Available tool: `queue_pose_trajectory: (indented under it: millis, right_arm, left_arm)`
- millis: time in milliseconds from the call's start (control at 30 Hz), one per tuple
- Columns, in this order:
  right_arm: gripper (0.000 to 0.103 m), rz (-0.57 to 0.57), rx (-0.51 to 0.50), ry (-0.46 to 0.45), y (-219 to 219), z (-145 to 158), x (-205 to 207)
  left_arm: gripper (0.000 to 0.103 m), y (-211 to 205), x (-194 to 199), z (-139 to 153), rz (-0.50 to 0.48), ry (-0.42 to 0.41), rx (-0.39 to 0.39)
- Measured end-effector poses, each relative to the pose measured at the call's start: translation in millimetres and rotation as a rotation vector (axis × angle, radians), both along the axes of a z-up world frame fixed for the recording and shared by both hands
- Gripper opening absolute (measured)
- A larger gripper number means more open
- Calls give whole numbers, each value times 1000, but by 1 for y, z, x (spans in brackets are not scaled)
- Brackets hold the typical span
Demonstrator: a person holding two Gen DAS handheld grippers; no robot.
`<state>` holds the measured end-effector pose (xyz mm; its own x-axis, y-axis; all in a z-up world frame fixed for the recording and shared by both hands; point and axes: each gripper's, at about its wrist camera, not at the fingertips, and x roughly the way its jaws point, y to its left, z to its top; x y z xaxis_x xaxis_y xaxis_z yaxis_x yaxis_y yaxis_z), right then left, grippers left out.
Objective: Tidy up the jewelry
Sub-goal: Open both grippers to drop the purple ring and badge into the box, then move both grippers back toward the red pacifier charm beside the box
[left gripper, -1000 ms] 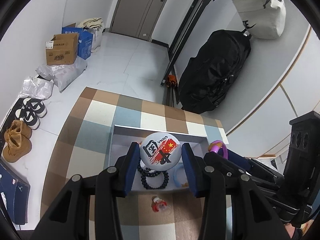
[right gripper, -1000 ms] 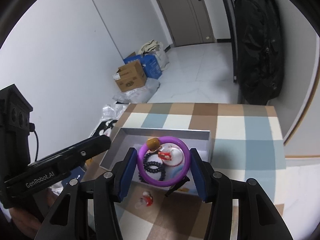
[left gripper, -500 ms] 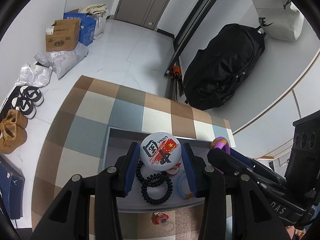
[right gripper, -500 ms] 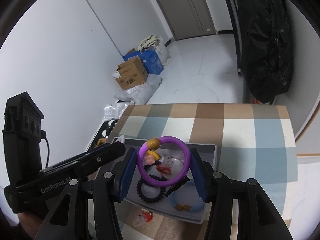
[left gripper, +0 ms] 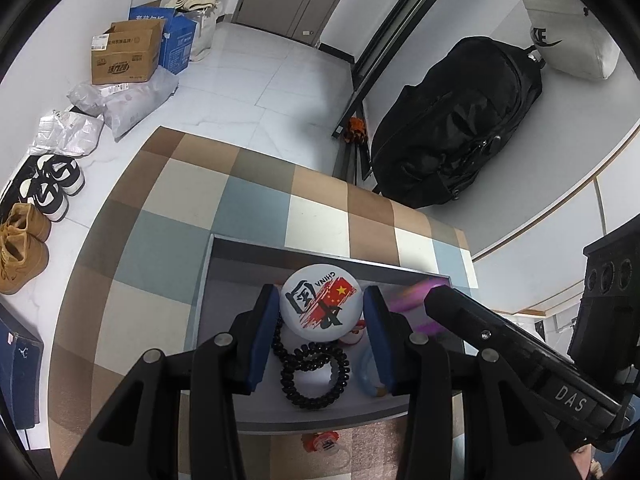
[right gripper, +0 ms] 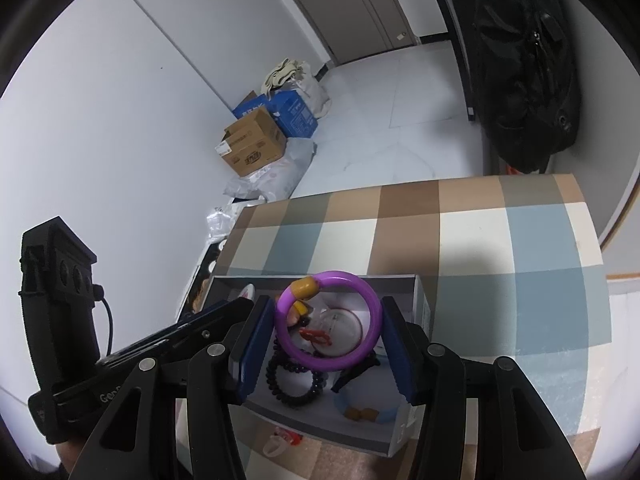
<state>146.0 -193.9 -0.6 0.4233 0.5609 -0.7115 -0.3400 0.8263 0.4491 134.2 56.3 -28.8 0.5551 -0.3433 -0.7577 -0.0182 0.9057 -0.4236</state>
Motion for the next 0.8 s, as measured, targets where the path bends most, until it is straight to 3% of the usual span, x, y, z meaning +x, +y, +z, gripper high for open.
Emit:
queue_pose_trajectory:
  millis: [167, 233, 300, 500, 800]
  right_arm:
    - [54, -5, 2, -23, -1, 5, -2]
    - [56, -17, 0, -28, -3, 6, -2]
    - [64, -39, -1, -36, -8, 7, -1]
    - [75, -78, 2, -53, -17, 13, -2]
    - [82, -70, -9, -65, -17, 15, -10]
  left_arm:
    - [39, 1, 3, -3, -1, 24, -13]
    - [60, 1, 4, -5, 9, 42, -14]
    - [67, 4, 3, -4, 22, 36, -25]
    - [68, -1, -2, 0, 9, 23, 9]
    - [68, 2, -14, 5, 45, 2, 103]
